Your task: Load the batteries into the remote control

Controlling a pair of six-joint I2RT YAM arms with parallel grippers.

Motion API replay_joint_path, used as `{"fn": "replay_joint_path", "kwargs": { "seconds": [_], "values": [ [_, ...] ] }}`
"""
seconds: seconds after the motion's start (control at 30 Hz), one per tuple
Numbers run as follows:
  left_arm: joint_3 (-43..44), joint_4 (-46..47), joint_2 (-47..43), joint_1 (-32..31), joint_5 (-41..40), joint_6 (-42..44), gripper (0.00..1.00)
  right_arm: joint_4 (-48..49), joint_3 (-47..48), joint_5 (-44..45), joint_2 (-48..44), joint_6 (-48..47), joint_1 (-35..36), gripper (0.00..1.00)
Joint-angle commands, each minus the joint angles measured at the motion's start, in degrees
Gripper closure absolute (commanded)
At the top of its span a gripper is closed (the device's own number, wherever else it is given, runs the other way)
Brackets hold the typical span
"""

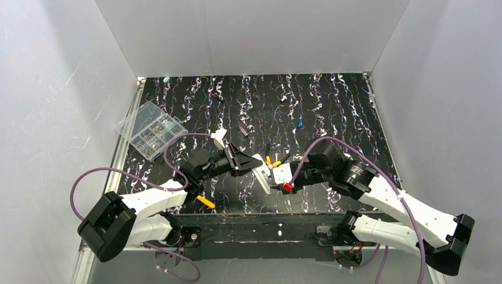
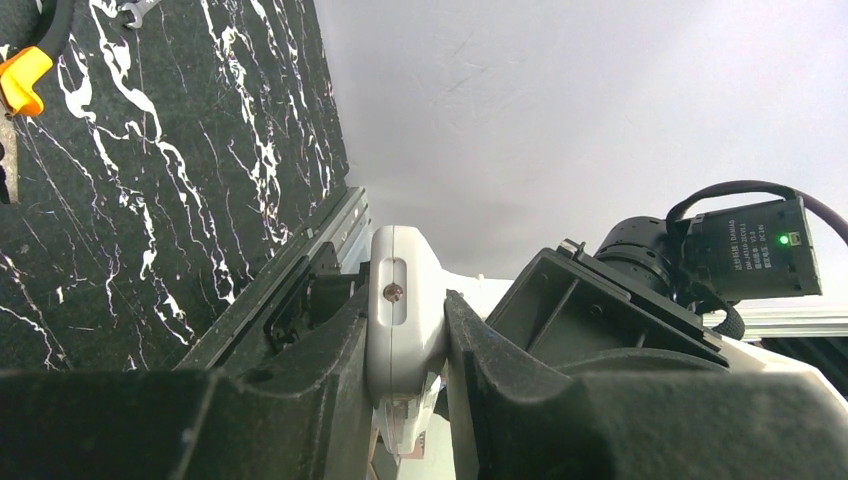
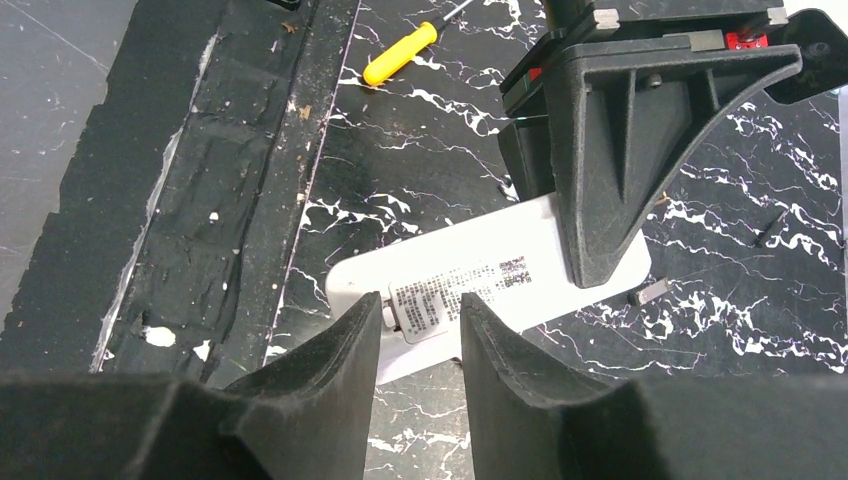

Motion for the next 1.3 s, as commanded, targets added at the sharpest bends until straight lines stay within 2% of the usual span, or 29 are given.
{"fn": "replay_joint_path", "kwargs": {
  "seconds": [0.0, 0.4, 1.27],
  "values": [
    [1.47, 5.12, -0.56, 0.18, 1.18, -0.68, 1.00, -1.03, 0.34, 0.91, -0.11, -1.61, 0.17, 0.58],
    [2.35, 7.24, 1.50, 0.25, 2.08, -2.10, 1.00, -1.59, -0.42, 2.77, -0.66, -2.55, 0.17, 0.58],
    [2.21, 9.11, 3.36, 0.21, 3.65, -3.12, 1.00, 7.58, -3.13, 4.94, -3.48, -1.40, 0.17, 0.58]
  ]
}}
